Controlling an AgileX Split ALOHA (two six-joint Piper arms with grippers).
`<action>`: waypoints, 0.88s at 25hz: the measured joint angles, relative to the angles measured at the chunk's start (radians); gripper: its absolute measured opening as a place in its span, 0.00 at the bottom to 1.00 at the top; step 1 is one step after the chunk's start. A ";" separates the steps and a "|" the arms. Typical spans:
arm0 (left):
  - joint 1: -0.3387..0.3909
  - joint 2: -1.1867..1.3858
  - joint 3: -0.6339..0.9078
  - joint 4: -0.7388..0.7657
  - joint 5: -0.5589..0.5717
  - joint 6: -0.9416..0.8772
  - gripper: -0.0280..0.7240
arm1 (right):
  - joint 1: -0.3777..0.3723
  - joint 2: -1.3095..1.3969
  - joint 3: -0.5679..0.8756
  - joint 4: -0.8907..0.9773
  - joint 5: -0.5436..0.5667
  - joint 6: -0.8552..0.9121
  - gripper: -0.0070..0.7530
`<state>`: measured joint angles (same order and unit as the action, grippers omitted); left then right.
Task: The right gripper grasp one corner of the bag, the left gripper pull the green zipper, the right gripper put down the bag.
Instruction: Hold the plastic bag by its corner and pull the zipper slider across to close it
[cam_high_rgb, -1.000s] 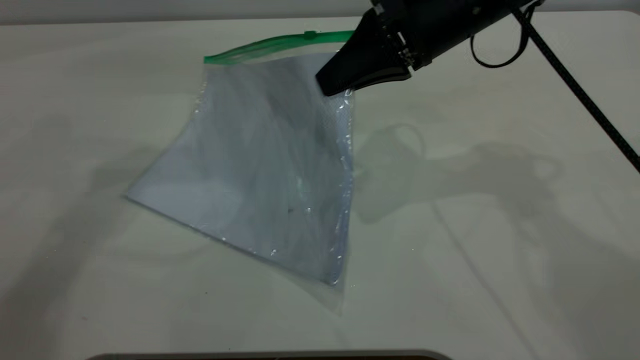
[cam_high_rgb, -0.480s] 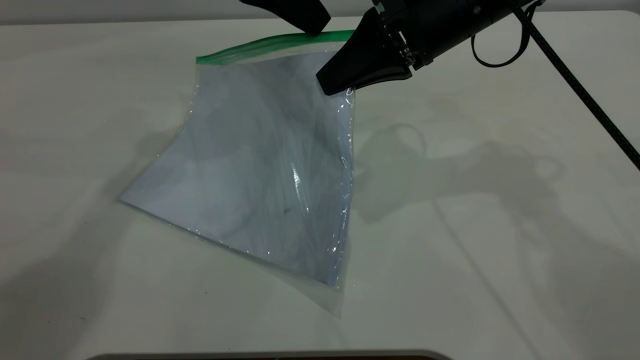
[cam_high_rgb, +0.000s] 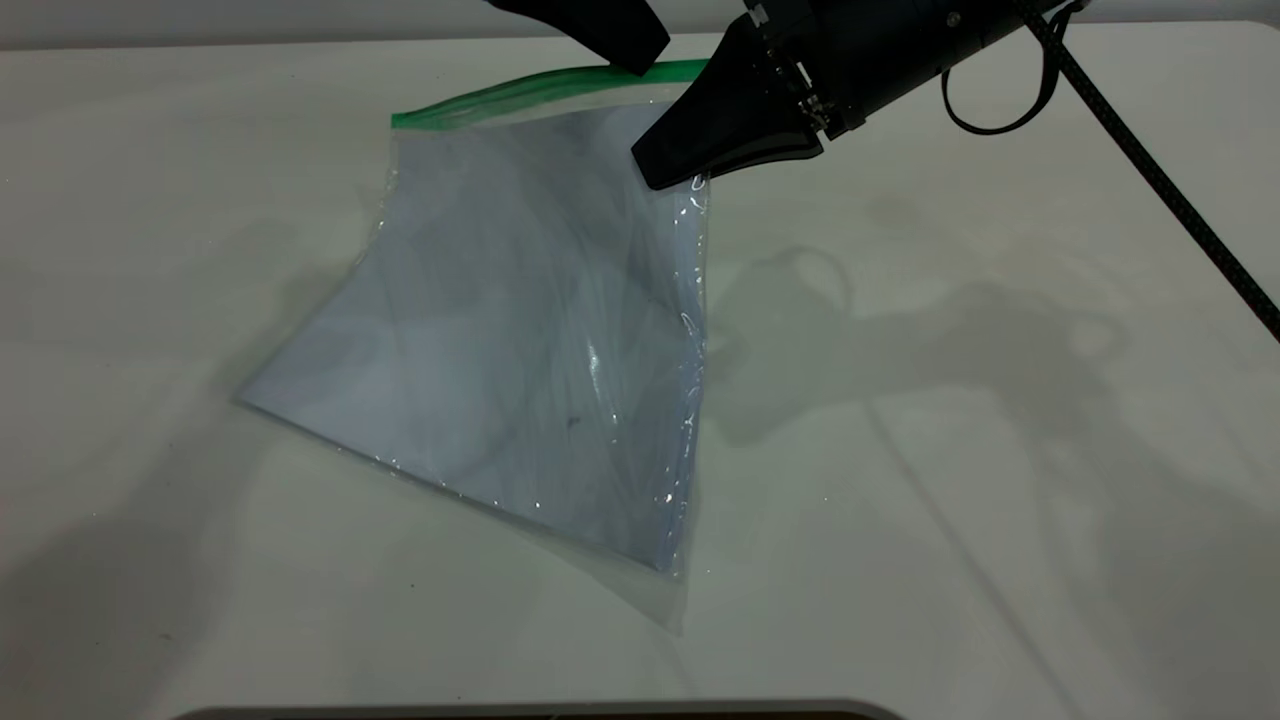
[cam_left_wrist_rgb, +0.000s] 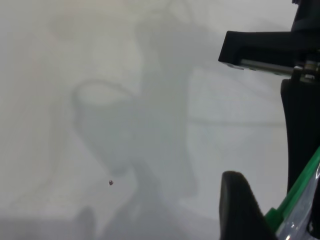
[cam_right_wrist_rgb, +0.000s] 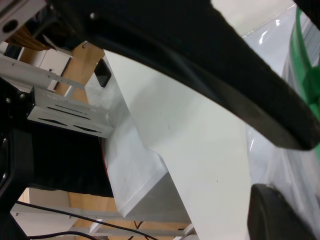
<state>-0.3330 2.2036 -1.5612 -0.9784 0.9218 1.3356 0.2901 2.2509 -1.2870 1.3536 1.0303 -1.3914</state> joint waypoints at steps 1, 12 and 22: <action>0.000 0.003 0.000 0.000 0.000 0.000 0.58 | 0.000 0.000 0.000 0.000 0.000 0.000 0.05; 0.000 0.029 -0.001 0.010 -0.004 0.000 0.38 | 0.000 0.000 0.000 -0.003 -0.007 0.000 0.05; -0.011 0.030 -0.001 -0.011 -0.098 0.042 0.13 | -0.056 0.000 -0.001 0.023 -0.014 -0.031 0.05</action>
<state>-0.3435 2.2333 -1.5621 -0.9892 0.8239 1.3780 0.2336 2.2509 -1.2878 1.3770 1.0166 -1.4219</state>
